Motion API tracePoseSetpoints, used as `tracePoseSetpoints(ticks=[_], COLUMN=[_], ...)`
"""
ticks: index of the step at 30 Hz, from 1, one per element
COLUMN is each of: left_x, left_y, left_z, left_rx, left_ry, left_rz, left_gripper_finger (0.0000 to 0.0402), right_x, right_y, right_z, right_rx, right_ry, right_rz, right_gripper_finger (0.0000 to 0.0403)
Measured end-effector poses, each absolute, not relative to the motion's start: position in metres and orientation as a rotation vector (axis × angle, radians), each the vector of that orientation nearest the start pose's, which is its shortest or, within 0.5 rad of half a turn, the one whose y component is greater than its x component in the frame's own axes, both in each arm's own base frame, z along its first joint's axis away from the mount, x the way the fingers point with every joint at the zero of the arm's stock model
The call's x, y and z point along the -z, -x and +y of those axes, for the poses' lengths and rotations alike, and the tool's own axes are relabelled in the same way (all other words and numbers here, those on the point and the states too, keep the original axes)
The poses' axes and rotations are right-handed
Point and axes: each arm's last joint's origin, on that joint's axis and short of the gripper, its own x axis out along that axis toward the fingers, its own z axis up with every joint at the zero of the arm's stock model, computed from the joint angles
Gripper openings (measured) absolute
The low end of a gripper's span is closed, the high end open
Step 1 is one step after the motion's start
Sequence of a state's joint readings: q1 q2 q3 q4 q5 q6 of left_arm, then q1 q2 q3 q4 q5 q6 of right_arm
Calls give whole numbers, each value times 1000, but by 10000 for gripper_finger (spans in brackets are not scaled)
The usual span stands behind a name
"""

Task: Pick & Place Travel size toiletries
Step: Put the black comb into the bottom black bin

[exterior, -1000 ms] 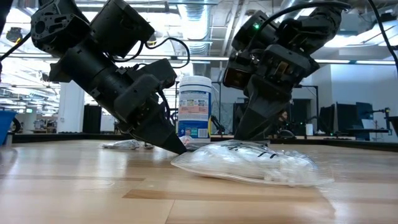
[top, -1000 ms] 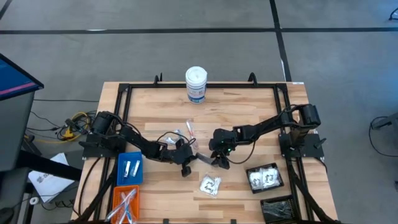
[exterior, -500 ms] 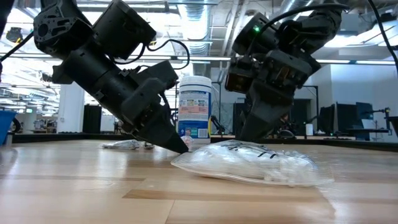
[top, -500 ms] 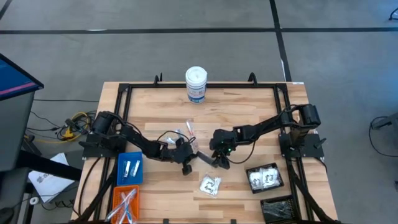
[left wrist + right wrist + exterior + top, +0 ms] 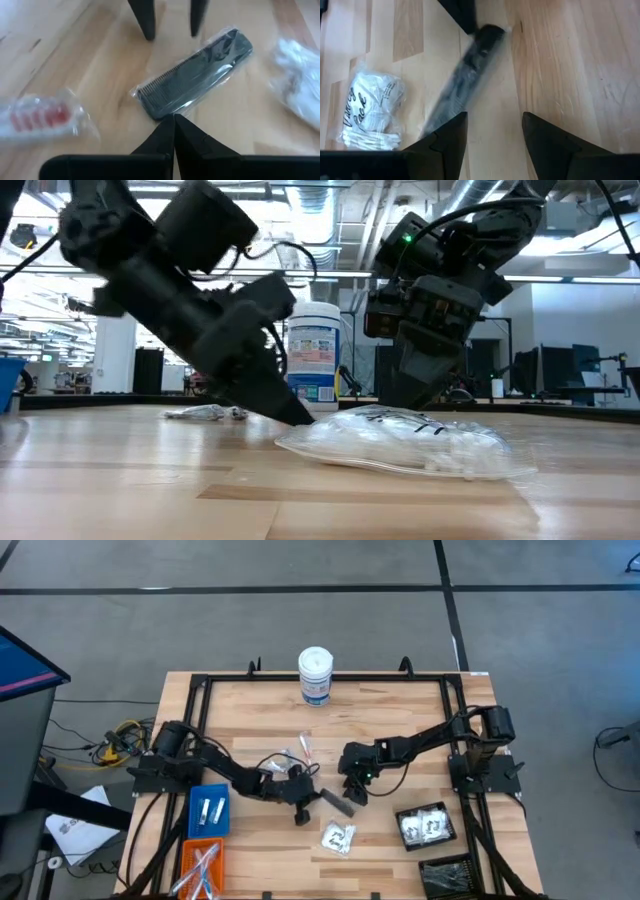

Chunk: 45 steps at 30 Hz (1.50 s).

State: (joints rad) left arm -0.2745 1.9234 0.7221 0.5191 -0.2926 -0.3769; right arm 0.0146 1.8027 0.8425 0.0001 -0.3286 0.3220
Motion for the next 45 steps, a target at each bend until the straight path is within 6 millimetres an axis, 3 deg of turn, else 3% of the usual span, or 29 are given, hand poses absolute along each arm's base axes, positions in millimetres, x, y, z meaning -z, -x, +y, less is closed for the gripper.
tracePoseSetpoints(ticks=[5, 13, 29, 37, 45], left_x=[-94, -87, -99, -91, -79], left_y=[-314, -309, -317, -318, -333], left_z=[-87, -78, -86, -84, -84], left_rx=[-178, -203, -159, -171, -102], left_ry=[145, 167, 160, 159, 203], left_rz=[590, 622, 496, 523, 588], left_gripper_finger=[0, 0, 0, 0, 0], right_x=[-116, -116, -116, -116, -116], right_y=[-324, -324, -324, -325, -325], right_z=[15, 19, 19, 19, 19], right_rx=[-166, -176, -184, -184, -183], right_ry=[-437, -432, -431, -432, -432], right_rz=[1006, 1003, 1000, 995, 993], right_gripper_finger=[184, 189, 192, 197, 198])
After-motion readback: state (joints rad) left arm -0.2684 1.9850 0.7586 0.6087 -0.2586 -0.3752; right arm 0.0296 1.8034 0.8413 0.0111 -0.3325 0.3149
